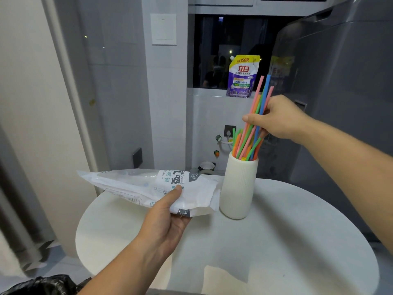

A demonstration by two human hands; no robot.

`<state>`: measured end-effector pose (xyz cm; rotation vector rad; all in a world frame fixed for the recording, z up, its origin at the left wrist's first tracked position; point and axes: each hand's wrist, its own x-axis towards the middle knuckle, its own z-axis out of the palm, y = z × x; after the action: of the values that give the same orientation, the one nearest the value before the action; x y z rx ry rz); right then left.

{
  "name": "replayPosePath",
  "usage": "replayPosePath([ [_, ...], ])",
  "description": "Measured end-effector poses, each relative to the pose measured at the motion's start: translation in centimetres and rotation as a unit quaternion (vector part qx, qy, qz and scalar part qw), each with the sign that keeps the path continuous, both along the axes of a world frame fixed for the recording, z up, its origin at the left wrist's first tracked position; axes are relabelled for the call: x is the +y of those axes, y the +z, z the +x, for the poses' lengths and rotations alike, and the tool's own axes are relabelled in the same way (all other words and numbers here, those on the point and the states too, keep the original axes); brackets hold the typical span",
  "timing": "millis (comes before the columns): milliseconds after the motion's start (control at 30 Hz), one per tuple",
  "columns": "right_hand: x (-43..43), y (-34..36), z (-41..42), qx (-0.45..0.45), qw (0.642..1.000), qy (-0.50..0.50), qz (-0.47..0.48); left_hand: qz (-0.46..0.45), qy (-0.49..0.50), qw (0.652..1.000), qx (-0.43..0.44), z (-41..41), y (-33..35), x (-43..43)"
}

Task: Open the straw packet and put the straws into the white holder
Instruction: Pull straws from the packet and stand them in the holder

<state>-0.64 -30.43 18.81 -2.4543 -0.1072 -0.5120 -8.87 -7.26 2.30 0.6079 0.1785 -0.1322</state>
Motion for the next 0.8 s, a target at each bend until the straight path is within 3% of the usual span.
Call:
replayPosePath([
  [500,0.0,-2.0,0.8,0.029,0.999,-0.008,0.014,0.01,-0.007,1.0,-0.004,0.0,0.1,0.0],
  [667,0.6,-1.7,0.8,-0.017,1.0,-0.009,0.01,0.009,-0.008,1.0,-0.004,0.0,0.1,0.0],
  [800,1.5,-0.6,-0.2,-0.121,0.991,0.028,0.051,0.005,-0.007,1.0,-0.005,0.1,0.1,0.2],
])
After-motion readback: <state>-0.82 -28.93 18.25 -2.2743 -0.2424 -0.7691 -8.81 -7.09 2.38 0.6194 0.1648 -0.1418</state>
